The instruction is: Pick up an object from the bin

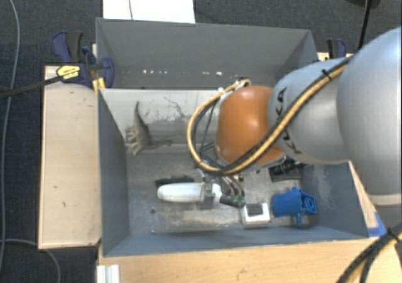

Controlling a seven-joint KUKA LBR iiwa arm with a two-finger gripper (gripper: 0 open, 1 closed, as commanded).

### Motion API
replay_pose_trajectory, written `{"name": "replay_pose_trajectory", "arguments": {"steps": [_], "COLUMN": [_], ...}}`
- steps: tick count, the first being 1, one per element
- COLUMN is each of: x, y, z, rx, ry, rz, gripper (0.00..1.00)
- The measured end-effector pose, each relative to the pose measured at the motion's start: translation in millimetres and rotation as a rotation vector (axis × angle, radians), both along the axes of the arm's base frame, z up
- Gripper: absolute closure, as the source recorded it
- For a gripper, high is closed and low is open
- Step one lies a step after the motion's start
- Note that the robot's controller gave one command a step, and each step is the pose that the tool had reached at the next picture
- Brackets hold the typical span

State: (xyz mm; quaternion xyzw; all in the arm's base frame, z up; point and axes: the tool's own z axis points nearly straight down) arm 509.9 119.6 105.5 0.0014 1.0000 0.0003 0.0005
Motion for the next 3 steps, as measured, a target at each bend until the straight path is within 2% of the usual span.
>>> {"name": "replay_pose_trajectory", "arguments": {"steps": [1, 3], "x": [-1.1, 0.5], "y": [-0.3, 0.1], "z": [14.6, 37.5], "rx": [-0.001, 0.001], "ry": [0.004, -0.003], "rz": [0.0, -0.003], "gripper": [1.0, 1.0]}}
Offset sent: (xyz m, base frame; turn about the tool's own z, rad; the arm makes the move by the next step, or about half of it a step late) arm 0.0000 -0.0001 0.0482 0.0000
